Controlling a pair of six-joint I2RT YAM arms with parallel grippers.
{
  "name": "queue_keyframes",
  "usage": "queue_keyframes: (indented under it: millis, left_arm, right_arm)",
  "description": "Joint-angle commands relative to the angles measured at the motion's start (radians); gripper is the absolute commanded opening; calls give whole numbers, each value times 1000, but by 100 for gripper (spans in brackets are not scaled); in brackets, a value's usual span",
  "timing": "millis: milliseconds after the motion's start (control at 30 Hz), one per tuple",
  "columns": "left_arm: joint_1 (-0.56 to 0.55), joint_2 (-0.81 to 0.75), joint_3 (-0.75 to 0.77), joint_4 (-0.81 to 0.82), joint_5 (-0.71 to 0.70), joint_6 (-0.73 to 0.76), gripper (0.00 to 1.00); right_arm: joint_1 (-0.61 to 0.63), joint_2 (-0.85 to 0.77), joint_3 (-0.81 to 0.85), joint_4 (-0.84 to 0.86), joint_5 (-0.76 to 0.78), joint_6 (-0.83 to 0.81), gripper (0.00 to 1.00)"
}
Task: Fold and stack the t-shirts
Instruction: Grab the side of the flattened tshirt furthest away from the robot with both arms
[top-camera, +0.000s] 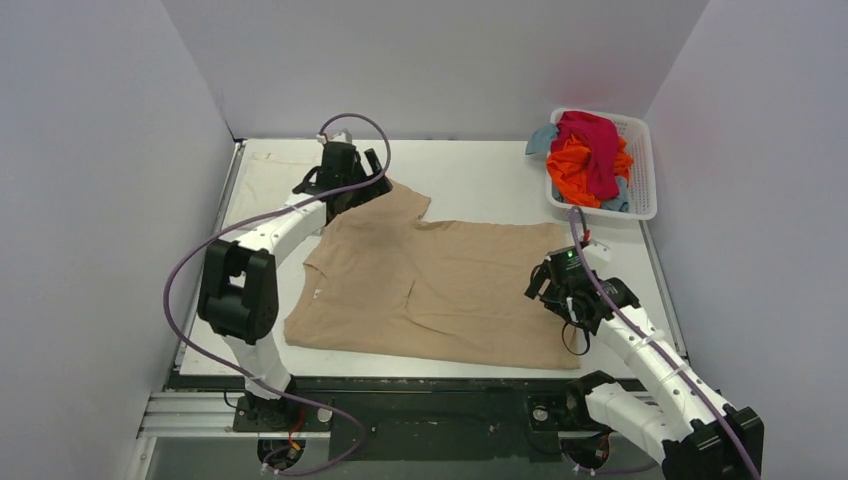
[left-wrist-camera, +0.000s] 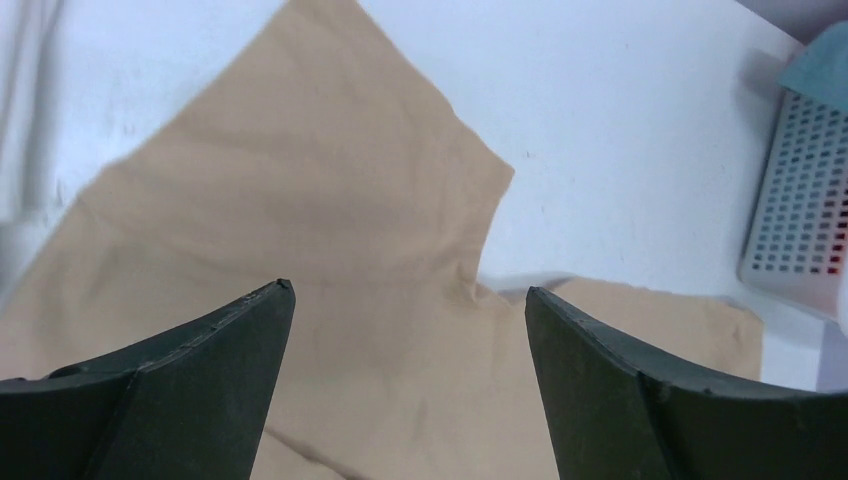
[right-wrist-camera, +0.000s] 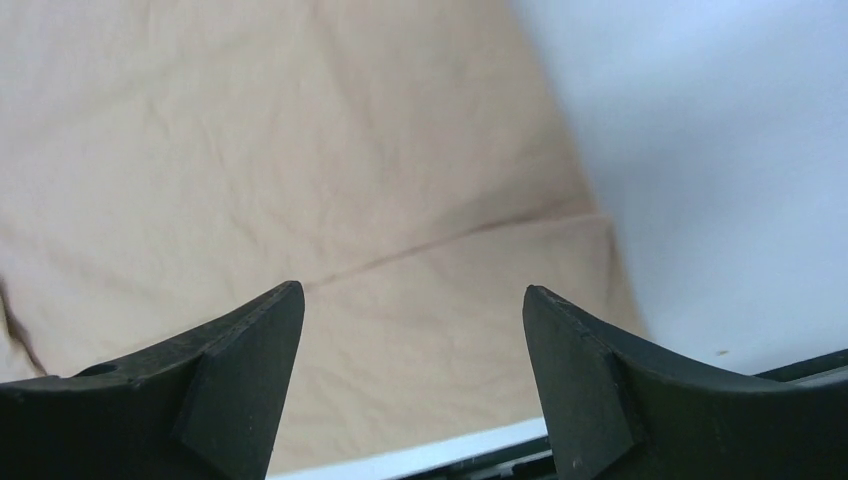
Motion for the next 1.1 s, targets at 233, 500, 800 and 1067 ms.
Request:
queue_keyframes:
  millis: [233, 500, 800, 1067]
  left_arm:
    - [42, 514, 751, -248, -86, 297, 96]
    - [43, 905, 1284, -430, -146, 366, 96]
    - [45, 932, 1223, -412, -81, 312, 90]
    - [48, 966, 1233, -493, -15, 229, 77]
  right_arm:
    - [-255, 247, 222, 74, 105, -173, 77]
    - [-296, 414, 343, 162, 49, -215, 77]
    - [-317, 507, 396, 198, 20, -224, 76]
    - [-319, 536, 386, 220, -30, -216, 75]
